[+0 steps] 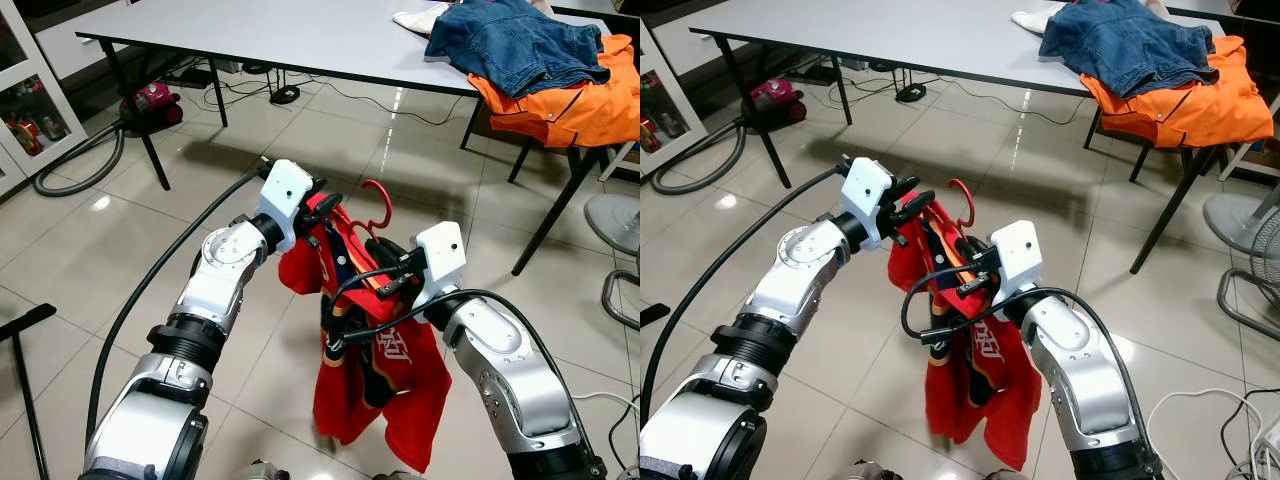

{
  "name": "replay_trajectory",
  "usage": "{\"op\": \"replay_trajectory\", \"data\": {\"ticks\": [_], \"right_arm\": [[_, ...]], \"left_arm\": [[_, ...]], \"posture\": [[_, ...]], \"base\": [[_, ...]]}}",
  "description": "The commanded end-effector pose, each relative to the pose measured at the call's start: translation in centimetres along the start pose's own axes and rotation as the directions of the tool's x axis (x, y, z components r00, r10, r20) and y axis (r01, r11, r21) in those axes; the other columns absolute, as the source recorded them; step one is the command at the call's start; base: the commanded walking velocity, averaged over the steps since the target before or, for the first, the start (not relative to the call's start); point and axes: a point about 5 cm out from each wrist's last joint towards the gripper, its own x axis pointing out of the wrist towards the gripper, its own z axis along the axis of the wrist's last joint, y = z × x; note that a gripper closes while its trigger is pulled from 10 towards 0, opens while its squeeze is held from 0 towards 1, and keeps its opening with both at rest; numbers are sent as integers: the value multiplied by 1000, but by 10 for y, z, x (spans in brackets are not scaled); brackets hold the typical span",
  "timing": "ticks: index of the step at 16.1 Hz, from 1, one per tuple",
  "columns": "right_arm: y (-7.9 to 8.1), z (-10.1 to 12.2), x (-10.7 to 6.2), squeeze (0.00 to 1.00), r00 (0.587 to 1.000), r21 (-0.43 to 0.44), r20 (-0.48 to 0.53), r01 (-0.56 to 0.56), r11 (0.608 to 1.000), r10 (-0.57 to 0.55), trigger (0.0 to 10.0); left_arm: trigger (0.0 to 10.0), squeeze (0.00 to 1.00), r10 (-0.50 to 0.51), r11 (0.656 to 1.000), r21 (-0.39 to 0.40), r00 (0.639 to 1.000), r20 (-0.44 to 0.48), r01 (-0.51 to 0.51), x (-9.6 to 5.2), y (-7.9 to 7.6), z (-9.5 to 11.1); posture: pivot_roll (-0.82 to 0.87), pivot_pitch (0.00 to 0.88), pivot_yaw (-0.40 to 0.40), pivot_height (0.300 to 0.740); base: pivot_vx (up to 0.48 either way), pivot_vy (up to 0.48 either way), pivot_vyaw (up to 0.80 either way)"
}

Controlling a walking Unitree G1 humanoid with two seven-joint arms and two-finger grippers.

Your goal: Hang hanger

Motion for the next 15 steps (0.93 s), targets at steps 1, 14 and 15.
{"op": "replay_trajectory", "data": {"ticks": [1, 14, 15], "right_arm": [[4, 16, -1, 0, 998, -20, 64, -7, 1000, 8, 0], [16, 30, -1, 0, 993, -23, 106, -57, 998, 59, 0], [17, 32, -2, 0, 992, -22, 111, -64, 998, 66, 0]], "left_arm": [[10000, 0, -9, 1000, 14, 1000, -24, 9, -3, -2, -5], [10000, 0, -7, 997, 69, 989, -145, 17, -4, -7, -22], [10000, 0, 2, 997, 77, 990, -144, 10, -4, -6, -22]], "posture": [[-61, 2, 59, 740], [-65, 10, 60, 740], [-68, 10, 62, 740]], "base": [[0, 0, 0], [0, 0, 0], [0, 0, 0]]}}
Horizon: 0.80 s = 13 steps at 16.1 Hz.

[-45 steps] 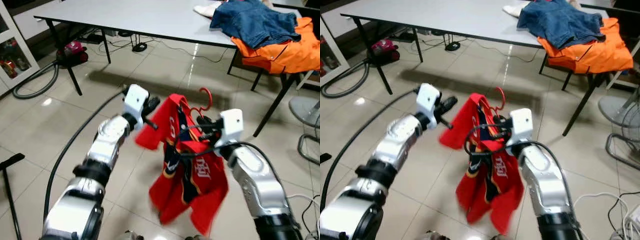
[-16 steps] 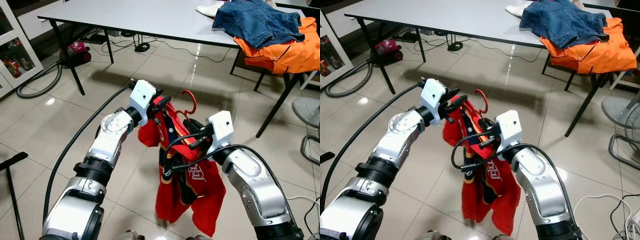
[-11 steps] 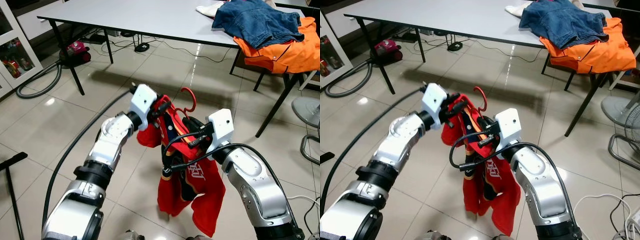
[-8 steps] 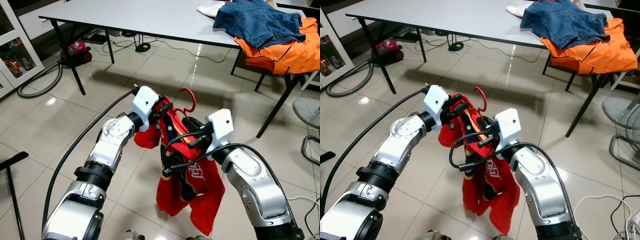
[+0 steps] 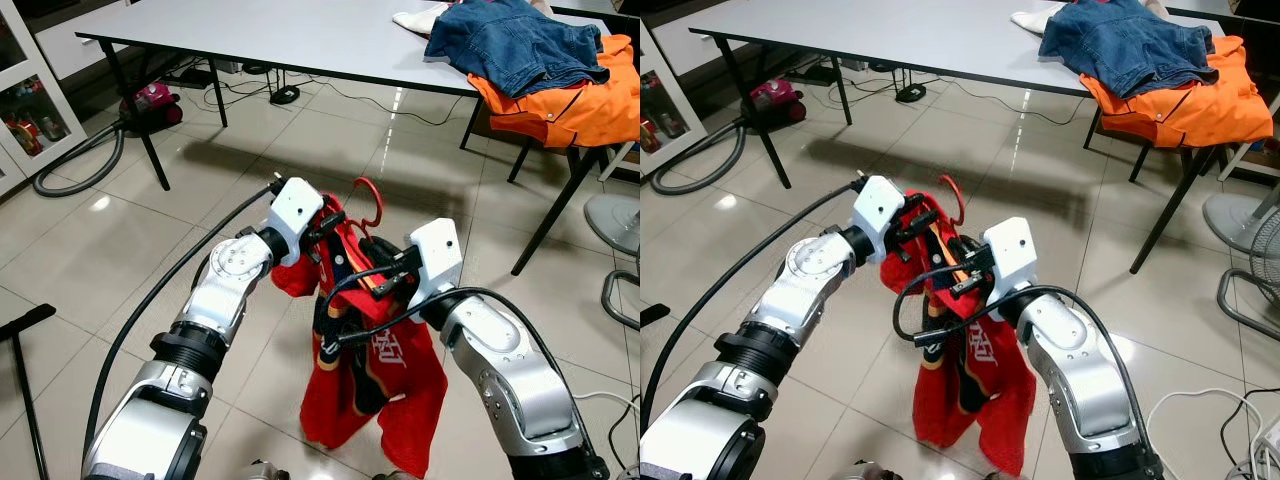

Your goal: Hang hanger

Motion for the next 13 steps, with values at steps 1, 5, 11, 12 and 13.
{"op": "replay_trajectory", "data": {"ticks": [1, 5, 11, 12, 13], "right_arm": [[10, 26, -3, 0, 992, -29, 118, -44, 999, 48, 0], [15, 23, -5, 0, 992, -37, 102, -66, 997, 69, 0], [18, 24, -7, 0, 990, -41, 104, -89, 995, 93, 0], [18, 24, -7, 0, 990, -41, 105, -92, 995, 96, 0], [20, 26, -8, 0, 987, -38, 113, -111, 993, 115, 0]], "left_arm": [[10000, 0, 34, 999, 11, 998, -61, -33, -2, 6, -8], [10000, 0, 62, 998, 13, 995, -81, -61, -1, 9, -10], [0, 0, 42, 998, 53, 980, -197, -32, 1, 2, -27], [0, 0, 43, 998, 54, 979, -200, -33, 1, 2, -27], [0, 0, 30, 999, 45, 978, -209, -22, 2, 0, -28]], "posture": [[-69, 10, 63, 740], [-73, 8, 64, 740], [-81, 0, 65, 740], [-81, 0, 65, 740], [-82, 0, 64, 740]], "base": [[0, 0, 0], [0, 0, 0], [0, 0, 0], [0, 0, 0], [0, 0, 0]]}}
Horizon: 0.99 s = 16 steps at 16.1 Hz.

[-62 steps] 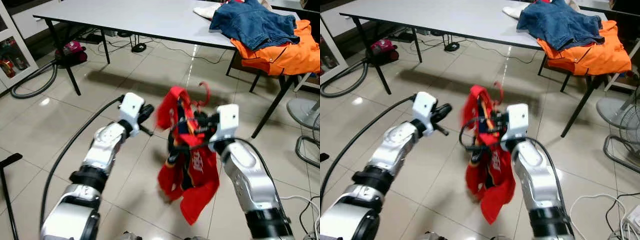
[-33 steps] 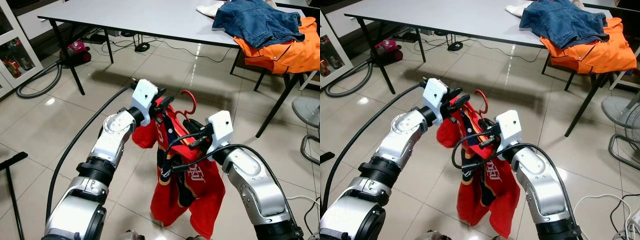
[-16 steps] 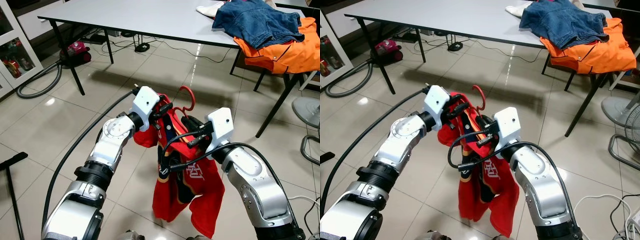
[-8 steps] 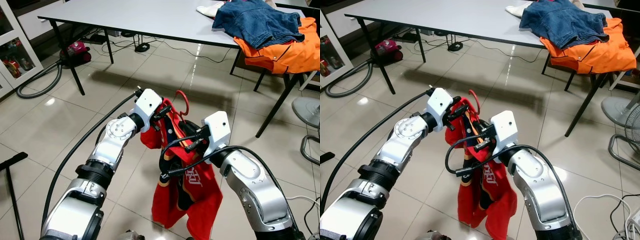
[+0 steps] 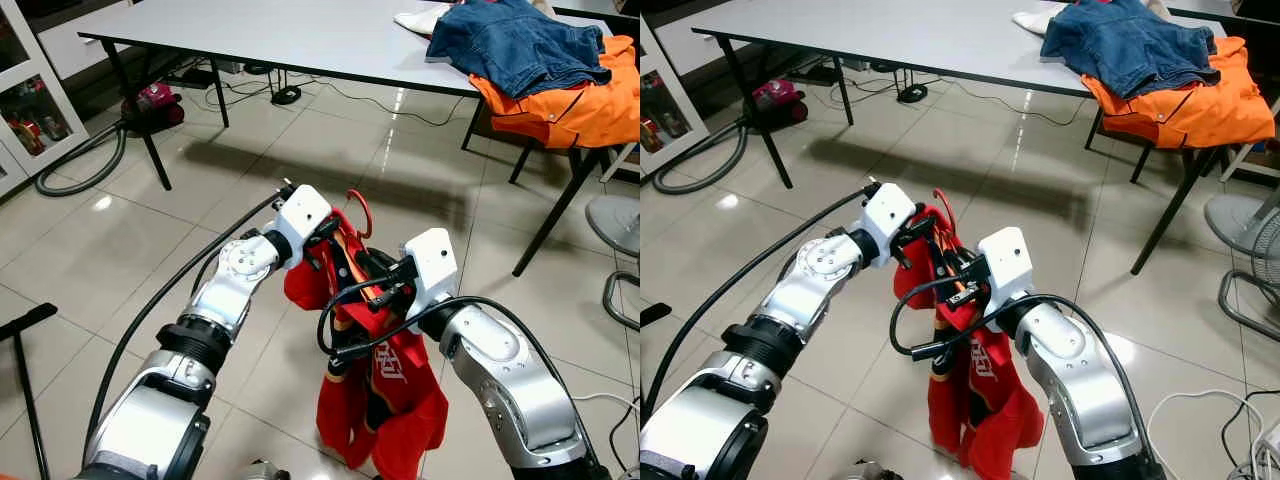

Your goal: Hang hanger

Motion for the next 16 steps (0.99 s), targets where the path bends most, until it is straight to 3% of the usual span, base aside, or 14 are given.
{"op": "replay_trajectory", "data": {"ticks": [1, 6, 11, 13, 16], "right_arm": [[14, 32, -4, 0, 983, -42, 156, -88, 995, 93, 0], [17, 33, -5, 0, 981, -45, 157, -109, 993, 115, 0], [17, 33, -6, 0, 981, -50, 153, -117, 992, 123, 0], [16, 31, -6, 0, 981, -50, 143, -121, 991, 127, 0], [16, 31, -7, 0, 981, -38, 141, -131, 991, 135, 0]], "left_arm": [[0, 0, 15, 1000, -10, 994, -105, -16, -4, 2, -18], [0, 0, 11, 1000, -22, 994, -105, -13, -4, 1, -20], [0, 0, 99, 993, -56, 988, -117, -106, -5, 11, -23], [0, 0, 171, 979, -98, 980, -101, -180, -6, 20, -20], [0, 0, 201, 970, -130, 979, -33, -204, -5, 25, -9]], "posture": [[-82, 0, 64, 740], [-83, 0, 63, 740], [-85, 0, 63, 740], [-82, 0, 61, 740], [-75, 0, 61, 740]], "base": [[0, 0, 0], [0, 0, 0], [0, 0, 0], [0, 0, 0], [0, 0, 0]]}}
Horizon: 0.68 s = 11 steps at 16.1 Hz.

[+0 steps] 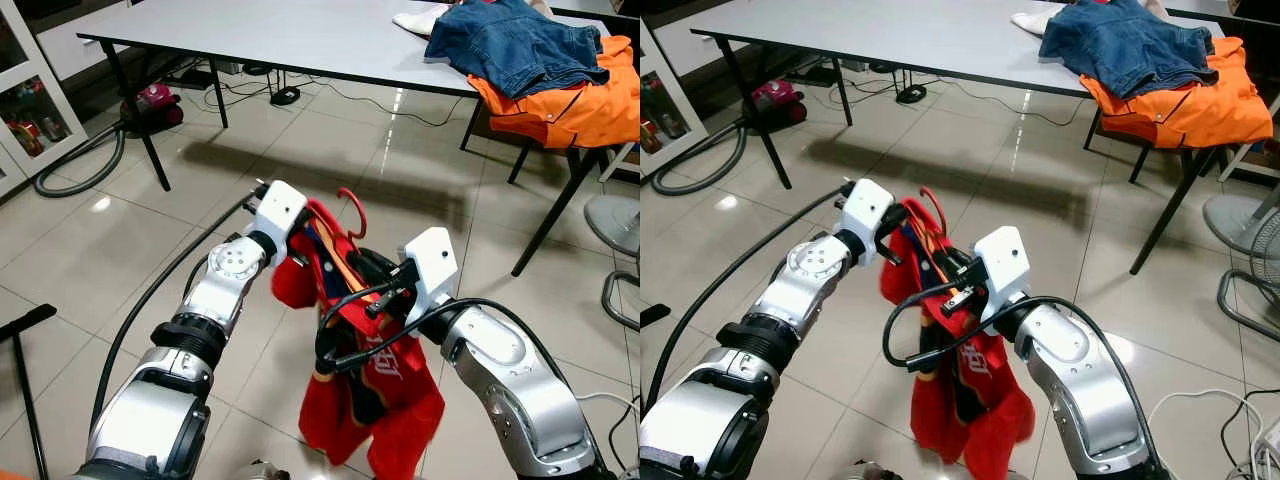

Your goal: Hang hanger

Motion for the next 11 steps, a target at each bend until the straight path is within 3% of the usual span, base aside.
{"op": "replay_trajectory", "data": {"ticks": [1, 4, 7, 11], "right_arm": [[6, 18, 0, 0, 995, -33, 75, -59, 998, 61, 0], [9, 13, -1, 0, 993, -34, 41, -113, 993, 114, 0], [11, 19, -5, 0, 986, -1, 57, -160, 987, 160, 0], [7, 32, -8, 0, 980, 43, 110, -171, 984, 166, 0]], "left_arm": [[0, 0, 30, 999, -12, 998, 51, -30, 3, 6, 14], [0, 0, 93, 995, -46, 987, 134, -87, 3, 18, 31], [0, 0, 130, 990, -79, 985, 118, -121, 3, 27, 29], [0, 0, 140, 987, -96, 986, 91, -131, 3, 25, 24]], "posture": [[-71, 0, 59, 740], [-67, 0, 54, 740], [-72, 0, 54, 740], [-77, 1, 53, 740]], "base": [[0, 0, 0], [0, 0, 0], [0, 0, 0], [0, 0, 0]]}}
